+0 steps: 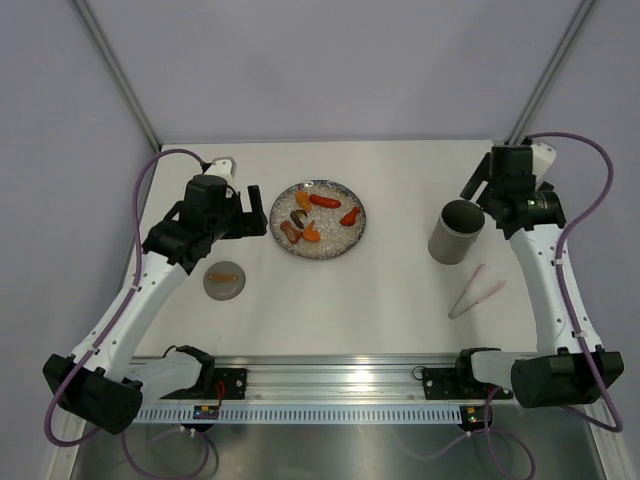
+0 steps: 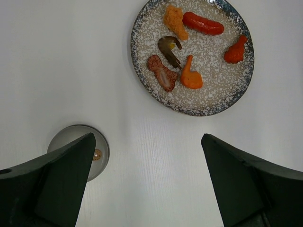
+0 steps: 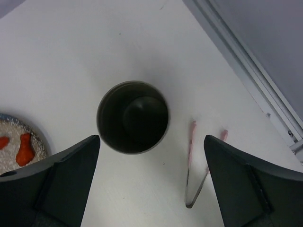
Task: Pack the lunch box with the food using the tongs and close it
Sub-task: Move the packing box to the center of the board.
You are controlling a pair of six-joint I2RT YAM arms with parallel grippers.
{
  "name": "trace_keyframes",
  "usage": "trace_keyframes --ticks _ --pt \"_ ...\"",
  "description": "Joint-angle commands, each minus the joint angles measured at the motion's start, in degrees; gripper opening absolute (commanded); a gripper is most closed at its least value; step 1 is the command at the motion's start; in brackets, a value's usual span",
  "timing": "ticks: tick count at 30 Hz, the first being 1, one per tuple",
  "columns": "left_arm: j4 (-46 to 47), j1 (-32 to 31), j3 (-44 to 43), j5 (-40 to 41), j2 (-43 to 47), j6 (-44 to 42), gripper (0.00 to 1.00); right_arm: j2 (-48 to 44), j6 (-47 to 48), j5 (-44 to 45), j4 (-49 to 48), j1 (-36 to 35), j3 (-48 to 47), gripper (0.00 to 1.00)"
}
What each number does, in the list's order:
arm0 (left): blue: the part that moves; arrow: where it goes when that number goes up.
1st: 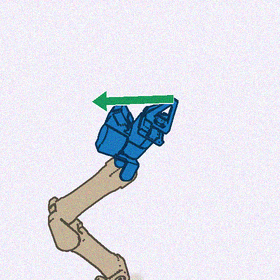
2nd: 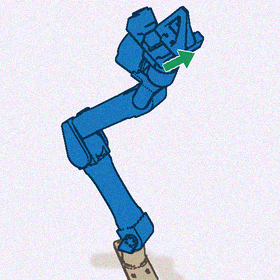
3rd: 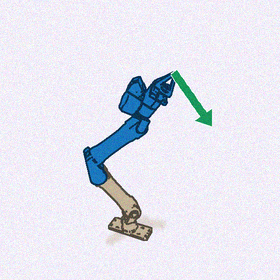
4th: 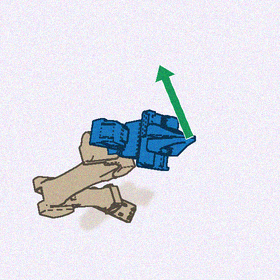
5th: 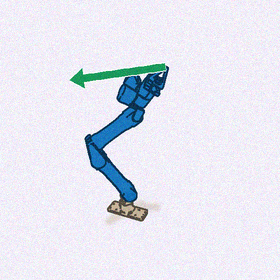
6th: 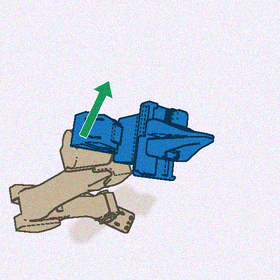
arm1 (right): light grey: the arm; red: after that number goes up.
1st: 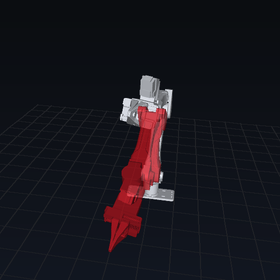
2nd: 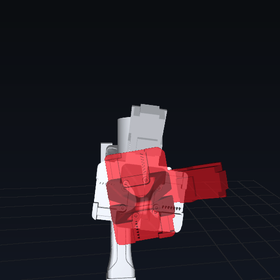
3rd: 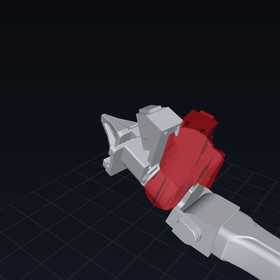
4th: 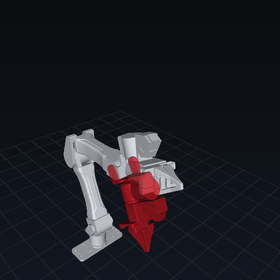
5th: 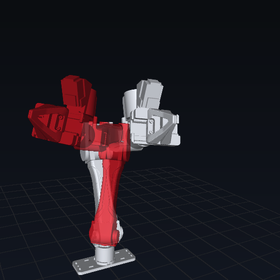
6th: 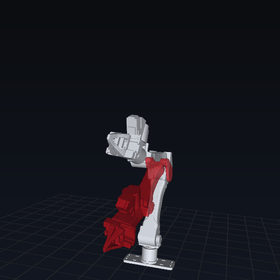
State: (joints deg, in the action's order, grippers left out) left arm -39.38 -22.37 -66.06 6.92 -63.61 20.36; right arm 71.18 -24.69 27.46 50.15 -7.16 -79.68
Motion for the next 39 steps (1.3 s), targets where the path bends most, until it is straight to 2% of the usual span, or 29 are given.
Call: trace_keyframes --ticks 1,7,11,18,25,30,39 --pt "-0.26 -0.22 -2.14 -0.15 -0.72 -0.93 0.99 -0.96 -3.17 -9.06 2.84 10.02 -2.24 0.99" --pt "-0.53 -0.22 -1.79 -2.08 -0.28 -1.64 0.99 -0.69 -10.37 -23.22 -0.93 27.08 7.14 0.99" --pt "-0.53 -0.22 -1.17 -2.70 -0.02 -2.17 0.99 0.10 -14.42 -23.86 -1.72 30.88 12.78 0.99" --pt "-0.09 -0.22 -0.56 -3.58 -0.02 -2.25 0.99 -0.60 -19.34 -24.30 -5.50 30.98 22.02 0.99" --pt "0.35 -0.22 -0.56 -4.02 -0.02 -2.25 0.99 1.42 -20.84 -29.30 -13.93 29.31 30.36 0.99" --pt "0.26 -0.22 -0.56 -3.93 -0.02 -2.08 0.99 4.84 -23.29 -26.25 -16.83 20.62 29.15 0.99" --pt "-0.18 -0.22 0.06 -3.14 1.21 -2.08 0.99 17.40 -22.51 -25.53 -22.99 14.81 19.41 0.99"
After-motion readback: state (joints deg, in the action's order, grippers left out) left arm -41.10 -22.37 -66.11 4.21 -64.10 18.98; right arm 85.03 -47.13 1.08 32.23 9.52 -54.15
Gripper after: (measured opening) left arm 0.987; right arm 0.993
